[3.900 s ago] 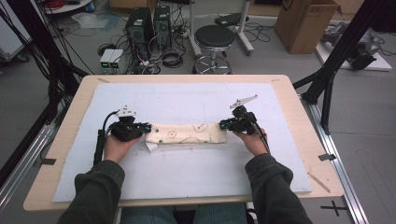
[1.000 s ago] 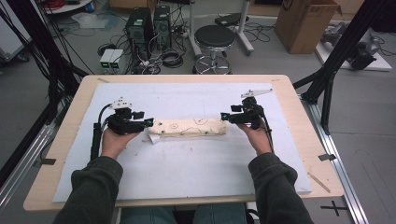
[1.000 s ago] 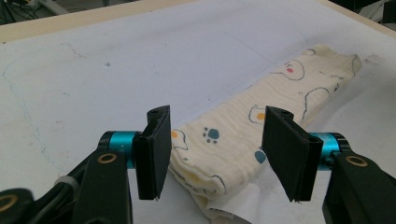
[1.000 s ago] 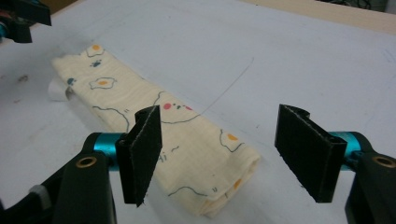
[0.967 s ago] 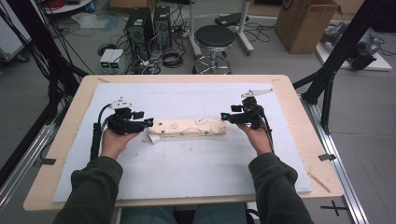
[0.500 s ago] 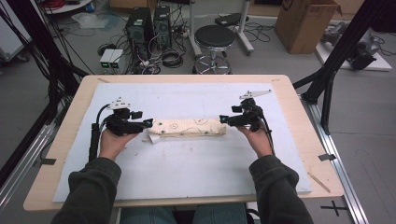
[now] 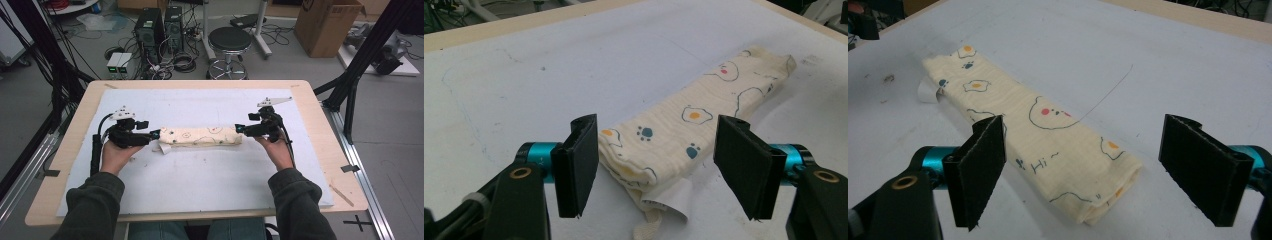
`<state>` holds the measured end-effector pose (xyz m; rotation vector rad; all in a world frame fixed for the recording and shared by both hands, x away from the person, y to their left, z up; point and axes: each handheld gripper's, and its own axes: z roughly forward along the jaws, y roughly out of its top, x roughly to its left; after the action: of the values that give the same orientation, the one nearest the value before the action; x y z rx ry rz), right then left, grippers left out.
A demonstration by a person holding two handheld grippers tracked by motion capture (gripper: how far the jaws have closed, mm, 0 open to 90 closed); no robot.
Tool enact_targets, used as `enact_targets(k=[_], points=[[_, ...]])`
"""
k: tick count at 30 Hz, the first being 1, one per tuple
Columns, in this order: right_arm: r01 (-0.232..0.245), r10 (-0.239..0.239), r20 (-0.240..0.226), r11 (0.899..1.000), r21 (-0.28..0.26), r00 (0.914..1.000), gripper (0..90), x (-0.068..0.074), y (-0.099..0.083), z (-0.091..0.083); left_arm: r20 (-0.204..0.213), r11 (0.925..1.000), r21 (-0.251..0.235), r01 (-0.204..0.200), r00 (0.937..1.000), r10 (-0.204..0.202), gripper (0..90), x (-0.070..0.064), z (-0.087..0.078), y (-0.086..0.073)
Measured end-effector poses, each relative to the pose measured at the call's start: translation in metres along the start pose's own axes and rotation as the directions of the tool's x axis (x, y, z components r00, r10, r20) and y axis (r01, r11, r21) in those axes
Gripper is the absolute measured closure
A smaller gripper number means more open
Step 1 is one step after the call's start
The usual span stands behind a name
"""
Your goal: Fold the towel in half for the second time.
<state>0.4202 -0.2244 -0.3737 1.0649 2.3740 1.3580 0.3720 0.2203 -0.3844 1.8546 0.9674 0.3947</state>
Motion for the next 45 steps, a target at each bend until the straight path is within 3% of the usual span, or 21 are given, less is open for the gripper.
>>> enact_targets(k=[23,33,45], points=[[0.028,-0.028,-0.008,1.000,0.006,0.9996,12.8,0.011,-0.002,-0.011,0.027,0.9985,0.007,-0.055,0.9981,0.055,32.6,-0.014,-0.013,0.000],[0.012,-0.012,0.004,1.000,0.000,0.9999,12.7,0.008,-0.019,-0.018,0.021,0.9986,0.009,-0.052,0.9984,0.052,29.8,-0.016,-0.018,-0.011],[0.019,-0.019,0.006,1.000,-0.013,0.9998,12.4,0.011,-0.030,-0.027,0.029,0.9972,0.006,-0.075,0.9968,0.075,27.7,-0.024,-0.024,-0.013]])
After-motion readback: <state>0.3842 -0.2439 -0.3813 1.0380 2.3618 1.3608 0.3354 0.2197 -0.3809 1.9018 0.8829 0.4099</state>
